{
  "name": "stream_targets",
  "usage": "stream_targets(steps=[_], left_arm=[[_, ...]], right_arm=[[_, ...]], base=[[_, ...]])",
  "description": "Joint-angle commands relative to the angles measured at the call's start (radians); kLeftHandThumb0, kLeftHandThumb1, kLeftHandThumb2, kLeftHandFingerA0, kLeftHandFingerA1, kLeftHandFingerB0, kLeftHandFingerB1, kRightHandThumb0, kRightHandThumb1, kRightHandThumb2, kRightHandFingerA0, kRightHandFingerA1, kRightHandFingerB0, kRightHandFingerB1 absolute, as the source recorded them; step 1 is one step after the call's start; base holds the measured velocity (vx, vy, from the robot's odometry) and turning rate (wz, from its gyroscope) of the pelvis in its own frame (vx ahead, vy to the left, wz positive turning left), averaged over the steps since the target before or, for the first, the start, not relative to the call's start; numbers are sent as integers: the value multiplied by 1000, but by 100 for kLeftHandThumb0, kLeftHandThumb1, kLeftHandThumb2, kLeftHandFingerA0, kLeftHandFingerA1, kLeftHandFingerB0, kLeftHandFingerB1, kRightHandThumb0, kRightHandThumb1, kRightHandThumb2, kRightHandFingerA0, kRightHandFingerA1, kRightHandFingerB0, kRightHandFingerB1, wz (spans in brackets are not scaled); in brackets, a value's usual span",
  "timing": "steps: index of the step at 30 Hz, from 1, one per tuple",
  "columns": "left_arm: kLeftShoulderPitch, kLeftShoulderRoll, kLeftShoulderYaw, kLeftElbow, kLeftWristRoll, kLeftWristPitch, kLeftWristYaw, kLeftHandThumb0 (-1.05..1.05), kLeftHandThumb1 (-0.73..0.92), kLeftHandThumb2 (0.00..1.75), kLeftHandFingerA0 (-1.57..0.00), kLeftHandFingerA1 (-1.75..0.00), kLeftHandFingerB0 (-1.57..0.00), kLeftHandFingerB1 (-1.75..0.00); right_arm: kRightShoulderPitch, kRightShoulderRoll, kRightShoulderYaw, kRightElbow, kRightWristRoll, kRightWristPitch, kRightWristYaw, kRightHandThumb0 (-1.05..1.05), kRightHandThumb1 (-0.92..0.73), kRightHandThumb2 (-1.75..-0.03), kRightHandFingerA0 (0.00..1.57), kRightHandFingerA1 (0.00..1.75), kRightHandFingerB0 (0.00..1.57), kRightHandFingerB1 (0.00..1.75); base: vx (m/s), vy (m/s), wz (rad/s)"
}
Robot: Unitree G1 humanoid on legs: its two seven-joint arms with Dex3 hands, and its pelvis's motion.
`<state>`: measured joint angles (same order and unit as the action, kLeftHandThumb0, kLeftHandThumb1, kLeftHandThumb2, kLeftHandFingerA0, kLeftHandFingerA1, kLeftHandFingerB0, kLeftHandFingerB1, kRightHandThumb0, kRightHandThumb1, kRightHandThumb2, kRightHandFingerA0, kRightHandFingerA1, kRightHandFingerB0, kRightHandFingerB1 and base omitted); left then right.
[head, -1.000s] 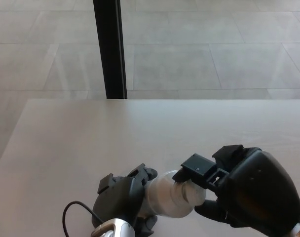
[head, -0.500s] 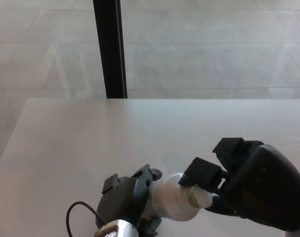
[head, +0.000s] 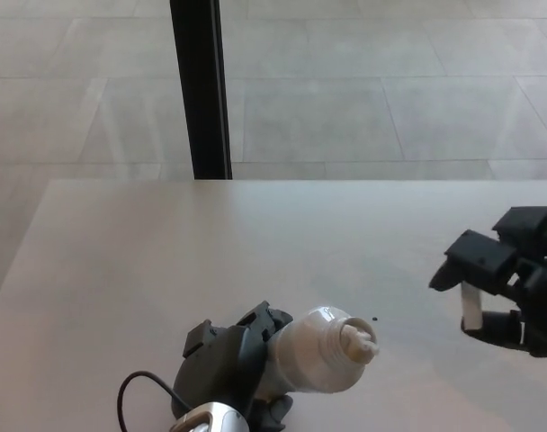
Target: The robot uses its left hand to to lift the bottle kept on the middle of the desk and tilts it towards its right hand. It then uses its right hand to rotate its cap to open it and places the bottle and cap back on the desk
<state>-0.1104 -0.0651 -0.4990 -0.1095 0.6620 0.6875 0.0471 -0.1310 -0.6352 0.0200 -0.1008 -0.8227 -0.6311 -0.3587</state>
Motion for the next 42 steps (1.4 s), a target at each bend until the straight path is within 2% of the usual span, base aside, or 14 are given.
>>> stream_targets(steps=[1, 5, 6, 12, 15, 16, 17, 19, 26, 30, 36, 38, 41, 42], left_arm=[[62, 26, 11, 49, -19, 81, -52, 5, 81, 69, -58, -119, -53, -65], [76, 18, 20, 46, -24, 69, -36, 4, 80, 69, -65, -107, -43, -60], [74, 25, 19, 48, -21, 60, -40, 8, 80, 69, -63, -101, -48, -62], [61, 42, 11, 55, -13, 37, -50, 8, 76, 74, -64, -98, -52, -69], [48, 0, 49, 50, -37, 91, -52, 6, 83, 67, -63, -121, -49, -70], [38, -33, 70, 46, -58, 130, -63, 4, 85, 76, -52, -144, -45, -71], [32, -41, 67, 47, -57, 149, -74, 5, 86, 73, -50, -150, -45, -86], [-15, 12, -24, 88, 37, 182, -108, 0, 86, 64, -59, -93, -52, -66], [-302, 246, -373, 272, 347, 239, -489, -8, 64, 58, -74, -71, -42, -42], [-437, 363, -410, 281, 376, 170, -671, -20, 60, 57, -72, -51, -51, -42], [-514, 427, -456, 313, 354, 171, -808, -25, 61, 58, -61, -44, -50, -40], [-507, 483, -478, 285, 362, 142, -870, -26, 60, 56, -73, -46, -61, -42], [-514, 530, -500, 272, 356, 118, -930, -41, 49, 81, -54, -56, -49, -52], [-539, 544, -527, 289, 365, 99, -996, -45, 54, 87, -51, -55, -45, -52]], right_arm=[[48, 18, -60, 77, 155, 26, 40, -39, -47, -109, 123, 133, 89, 109], [72, 44, -66, 134, 167, 96, 85, -34, -53, -105, 103, 167, 82, 118], [71, 47, -57, 152, 144, 108, 87, -35, -51, -112, 123, 132, 87, 105], [56, 58, 48, 235, 33, 248, 211, -42, -64, -84, 98, 165, 88, 96], [32, 74, 110, 270, -9, 318, 261, -44, -68, -78, 95, 163, 93, 80], [16, 91, 154, 288, -58, 382, 317, -45, -54, -103, 116, 130, 83, 98], [3, 103, 186, 305, -93, 419, 336, -44, -67, -71, 88, 165, 82, 117], [-21, 122, 229, 344, -133, 450, 344, -45, -63, -71, 90, 161, 85, 86], [-79, 187, 340, 428, -219, 558, 368, -44, -63, -75, 91, 156, 80, 102], [-104, 212, 372, 429, -240, 594, 395, -58, -70, -64, 85, 129, 44, 45], [-121, 218, 388, 419, -252, 632, 436, -66, -72, -61, 37, 83, 21, 46], [-100, 201, 380, 385, -246, 631, 445, -87, -53, -91, 1, 61, 6, 48], [-90, 206, 363, 357, -230, 666, 473, -80, -60, -74, 0, 0, 1, 28], [-87, 207, 357, 350, -227, 675, 471, -99, -60, -93, 0, 14, 6, 20]], base=[[0, 0, 0], [0, 0, 0], [0, 0, 0], [0, 0, 0], [0, 0, 0], [0, 0, 0], [0, 0, 0], [0, 0, 0], [0, 0, 0], [0, 0, 0], [0, 0, 0], [0, 0, 0], [0, 0, 0], [0, 0, 0]])
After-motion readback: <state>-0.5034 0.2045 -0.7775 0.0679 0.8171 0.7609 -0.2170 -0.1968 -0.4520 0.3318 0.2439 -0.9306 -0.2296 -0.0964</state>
